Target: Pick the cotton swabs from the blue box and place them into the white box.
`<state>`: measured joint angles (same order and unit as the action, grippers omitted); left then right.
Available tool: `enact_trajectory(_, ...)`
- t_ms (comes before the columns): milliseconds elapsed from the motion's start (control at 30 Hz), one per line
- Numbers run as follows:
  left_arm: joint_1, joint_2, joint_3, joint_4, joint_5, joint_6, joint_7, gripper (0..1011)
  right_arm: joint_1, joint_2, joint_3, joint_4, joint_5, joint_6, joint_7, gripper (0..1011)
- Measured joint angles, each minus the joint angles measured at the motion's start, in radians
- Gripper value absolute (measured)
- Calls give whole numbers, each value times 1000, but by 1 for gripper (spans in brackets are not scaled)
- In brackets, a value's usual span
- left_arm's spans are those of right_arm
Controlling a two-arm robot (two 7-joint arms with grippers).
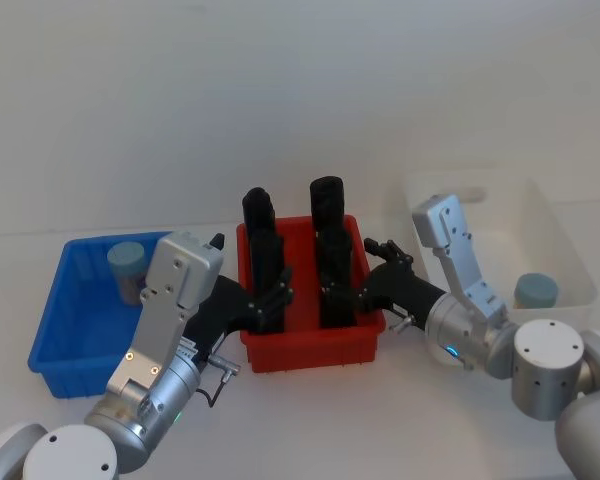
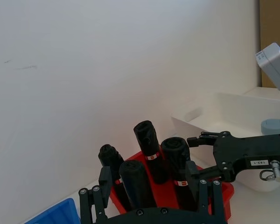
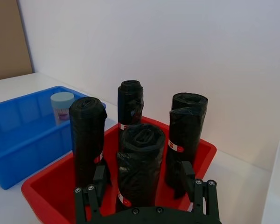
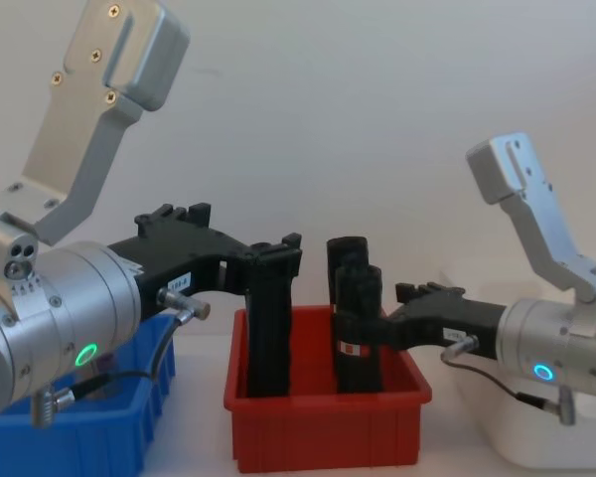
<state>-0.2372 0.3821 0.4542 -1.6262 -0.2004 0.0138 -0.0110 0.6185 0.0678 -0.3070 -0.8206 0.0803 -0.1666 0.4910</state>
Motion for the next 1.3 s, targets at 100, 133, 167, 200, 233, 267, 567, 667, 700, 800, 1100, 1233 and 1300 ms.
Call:
enact_trajectory(100,0,0,0,0,0,0,0,1000,24,-10,-3,41,-2,-14,9,982)
enact_trajectory(133,0,0,0,0,0,0,0,1000,38,-15,-5,64,-3,-21,14,945)
enact_trajectory(167,0,0,0,0,0,0,0,999,43,-17,-5,74,-3,-24,16,931)
enact_trajectory(200,0,0,0,0,0,0,0,999,49,-19,-6,83,-3,-28,19,921)
enact_trajectory(233,0,0,0,0,0,0,0,1000,59,-23,-7,100,-3,-34,24,888)
enact_trajectory(267,0,0,0,0,0,0,0,1000,59,-23,-7,100,-3,-34,24,870)
enact_trajectory(567,0,0,0,0,0,0,0,1000,103,-41,-11,174,1,-65,44,589)
enact_trajectory(667,0,0,0,0,0,0,0,1000,106,-42,-11,178,5,-69,47,508)
enact_trajectory(700,0,0,0,0,0,0,0,1000,105,-41,-11,176,6,-69,48,494)
enact_trajectory(800,0,0,0,0,0,0,0,1000,100,-39,-9,163,12,-69,48,477)
enact_trajectory(1100,0,0,0,0,0,0,0,1000,28,-11,2,5,51,-43,33,416)
enact_trajectory(1233,0,0,0,0,0,0,0,1000,-25,10,10,-114,73,-24,11,396)
enact_trajectory(1300,0,0,0,0,0,0,0,1000,-42,18,12,-153,80,-16,0,388)
